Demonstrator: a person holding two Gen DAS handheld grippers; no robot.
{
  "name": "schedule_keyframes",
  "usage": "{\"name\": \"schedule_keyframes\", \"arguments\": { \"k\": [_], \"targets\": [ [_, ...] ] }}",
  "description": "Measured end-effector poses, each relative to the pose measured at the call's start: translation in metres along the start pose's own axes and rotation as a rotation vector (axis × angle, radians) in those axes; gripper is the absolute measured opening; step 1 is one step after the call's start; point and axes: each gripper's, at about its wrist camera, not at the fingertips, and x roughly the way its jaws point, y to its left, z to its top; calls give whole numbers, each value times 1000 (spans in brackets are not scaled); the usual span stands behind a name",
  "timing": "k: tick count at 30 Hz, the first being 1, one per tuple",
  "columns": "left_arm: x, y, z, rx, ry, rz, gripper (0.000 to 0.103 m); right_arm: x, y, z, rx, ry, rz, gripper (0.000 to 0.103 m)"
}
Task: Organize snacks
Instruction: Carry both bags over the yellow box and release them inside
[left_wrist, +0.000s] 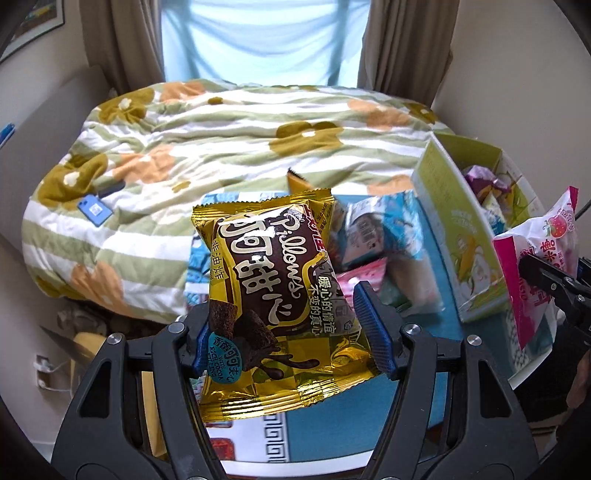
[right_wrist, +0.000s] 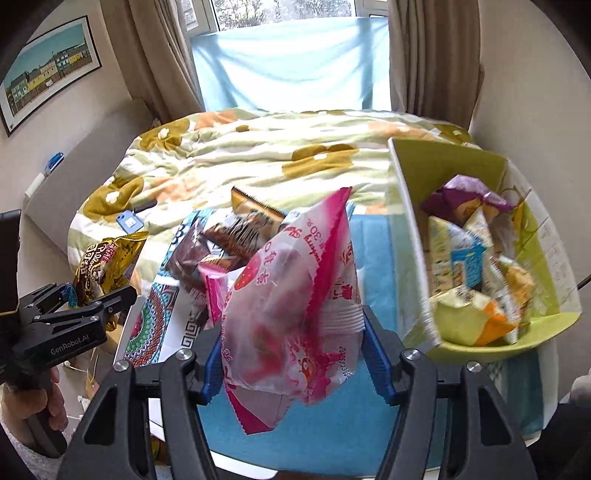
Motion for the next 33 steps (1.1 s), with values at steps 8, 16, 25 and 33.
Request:
{"name": "schedule_keyframes", "arguments": {
  "k": [8,16,25,33],
  "targets": [
    [1,-125,59,68,-87,-83,63,-41,-100,49,15,-83,-86,59],
    [54,-239,108,99,-56,-137,63,-45,-190,78,36,-115,-110,59],
    [121,-292,132,91,11,-57,89,-18,-255,100,36,-57,-64,59],
    [113,-268,108,27,56,-32,95,13,-278,101,40,15,-7,59]
  ]
}}
